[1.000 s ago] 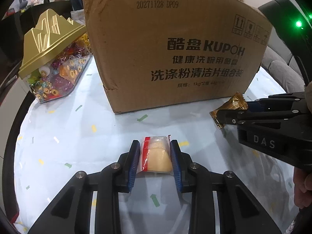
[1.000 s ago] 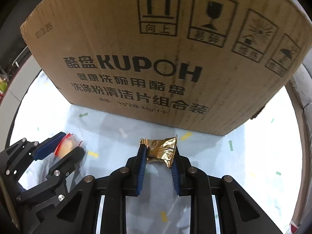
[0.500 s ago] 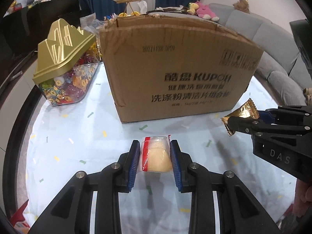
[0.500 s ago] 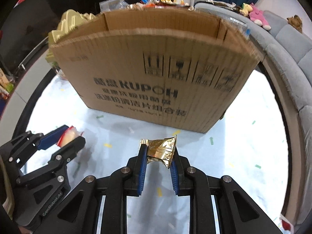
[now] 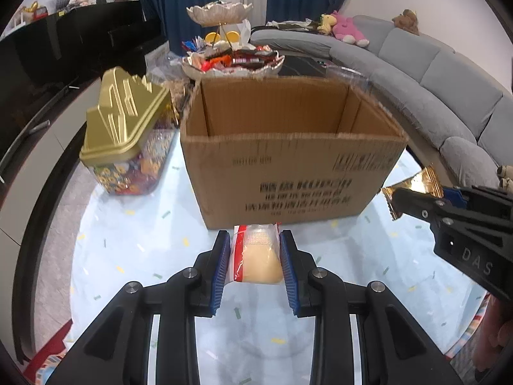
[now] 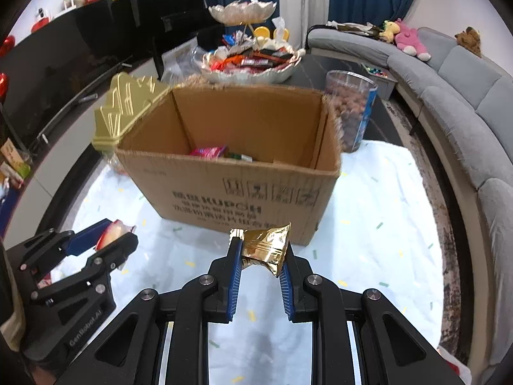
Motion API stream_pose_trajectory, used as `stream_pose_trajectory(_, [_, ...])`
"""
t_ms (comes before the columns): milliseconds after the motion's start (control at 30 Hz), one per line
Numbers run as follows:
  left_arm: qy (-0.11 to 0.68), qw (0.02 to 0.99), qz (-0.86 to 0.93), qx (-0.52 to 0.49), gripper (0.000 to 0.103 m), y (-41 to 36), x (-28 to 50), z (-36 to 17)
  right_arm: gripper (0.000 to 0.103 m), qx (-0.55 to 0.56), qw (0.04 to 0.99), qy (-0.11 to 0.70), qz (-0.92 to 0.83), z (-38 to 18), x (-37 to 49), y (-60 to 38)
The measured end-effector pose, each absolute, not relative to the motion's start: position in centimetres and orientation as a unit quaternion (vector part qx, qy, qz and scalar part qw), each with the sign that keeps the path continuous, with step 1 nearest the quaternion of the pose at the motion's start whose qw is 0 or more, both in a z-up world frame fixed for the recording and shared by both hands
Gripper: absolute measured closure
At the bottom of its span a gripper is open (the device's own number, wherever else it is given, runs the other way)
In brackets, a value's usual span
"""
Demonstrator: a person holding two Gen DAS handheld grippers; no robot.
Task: Organize snacks
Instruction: 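Carry the cake packet over the box with the left tool while the right tool carries the gold candy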
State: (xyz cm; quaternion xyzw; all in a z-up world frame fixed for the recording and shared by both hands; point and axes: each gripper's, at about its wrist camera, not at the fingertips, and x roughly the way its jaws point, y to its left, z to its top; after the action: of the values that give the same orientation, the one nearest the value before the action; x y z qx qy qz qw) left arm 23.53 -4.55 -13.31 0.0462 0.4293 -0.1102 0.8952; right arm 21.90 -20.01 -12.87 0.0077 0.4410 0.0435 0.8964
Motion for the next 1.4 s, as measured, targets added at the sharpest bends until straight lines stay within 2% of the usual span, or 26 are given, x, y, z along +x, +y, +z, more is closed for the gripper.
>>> stream_pose_trajectory(767, [0.403,0.909,-0.099,0.044,0.071,-5.6,27.6,-6.4,0.08,0.016,0.925,0.38,0.023,-5.5,24.0,-20.9])
stream_pose_trajectory(1400, [0.394,0.913,-0.091,0.055,0.071,-6.4,34.1,-4.2,0.08,-0.001,0.931,0.363,0.023,-4.2,29.2,-20.5])
